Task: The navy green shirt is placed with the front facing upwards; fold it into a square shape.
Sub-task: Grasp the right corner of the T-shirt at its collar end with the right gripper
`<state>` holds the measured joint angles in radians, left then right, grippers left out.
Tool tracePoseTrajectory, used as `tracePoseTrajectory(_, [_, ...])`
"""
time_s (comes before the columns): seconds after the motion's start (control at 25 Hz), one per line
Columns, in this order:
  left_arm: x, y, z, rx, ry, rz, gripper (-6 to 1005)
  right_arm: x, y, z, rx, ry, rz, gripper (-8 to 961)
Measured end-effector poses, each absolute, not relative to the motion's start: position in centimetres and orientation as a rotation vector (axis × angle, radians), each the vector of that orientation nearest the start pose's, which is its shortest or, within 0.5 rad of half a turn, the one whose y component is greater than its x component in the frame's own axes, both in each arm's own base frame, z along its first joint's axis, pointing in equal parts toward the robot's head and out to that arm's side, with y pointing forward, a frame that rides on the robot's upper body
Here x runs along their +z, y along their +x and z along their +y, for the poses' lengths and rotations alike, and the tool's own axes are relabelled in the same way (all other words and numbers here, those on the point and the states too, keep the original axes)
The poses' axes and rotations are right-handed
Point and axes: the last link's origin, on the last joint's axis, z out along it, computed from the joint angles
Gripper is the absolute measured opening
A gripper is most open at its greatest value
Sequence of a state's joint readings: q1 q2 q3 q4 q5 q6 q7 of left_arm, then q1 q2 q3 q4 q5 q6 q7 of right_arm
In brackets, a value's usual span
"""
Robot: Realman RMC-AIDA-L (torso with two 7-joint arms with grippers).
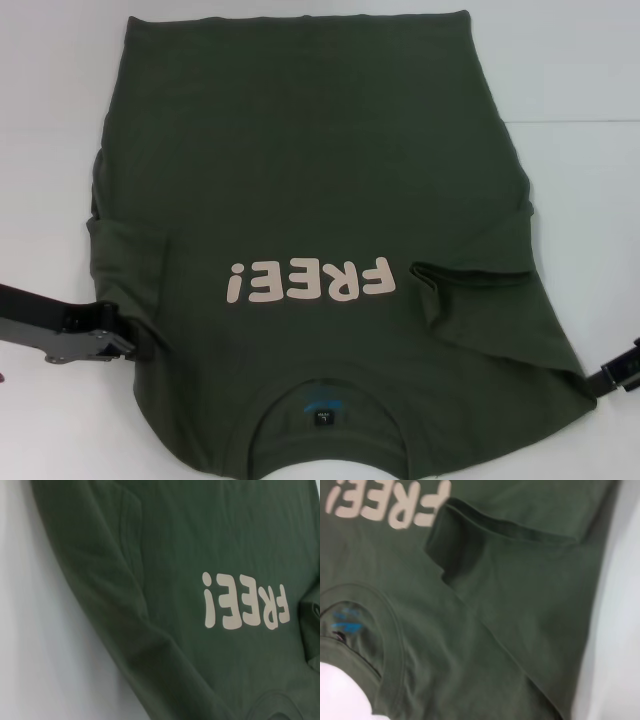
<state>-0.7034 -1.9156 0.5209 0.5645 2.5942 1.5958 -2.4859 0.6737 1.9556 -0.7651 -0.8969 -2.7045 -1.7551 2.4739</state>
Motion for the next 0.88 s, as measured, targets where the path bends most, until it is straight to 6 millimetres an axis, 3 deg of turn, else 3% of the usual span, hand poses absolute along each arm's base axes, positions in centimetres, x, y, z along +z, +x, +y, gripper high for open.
tracePoseTrajectory(0.88, [3.7,-29.6,35.1,-0.117,-2.245,-2.045,53,5.2,30.0,33.7,-0.337,-2.333,1.793,561])
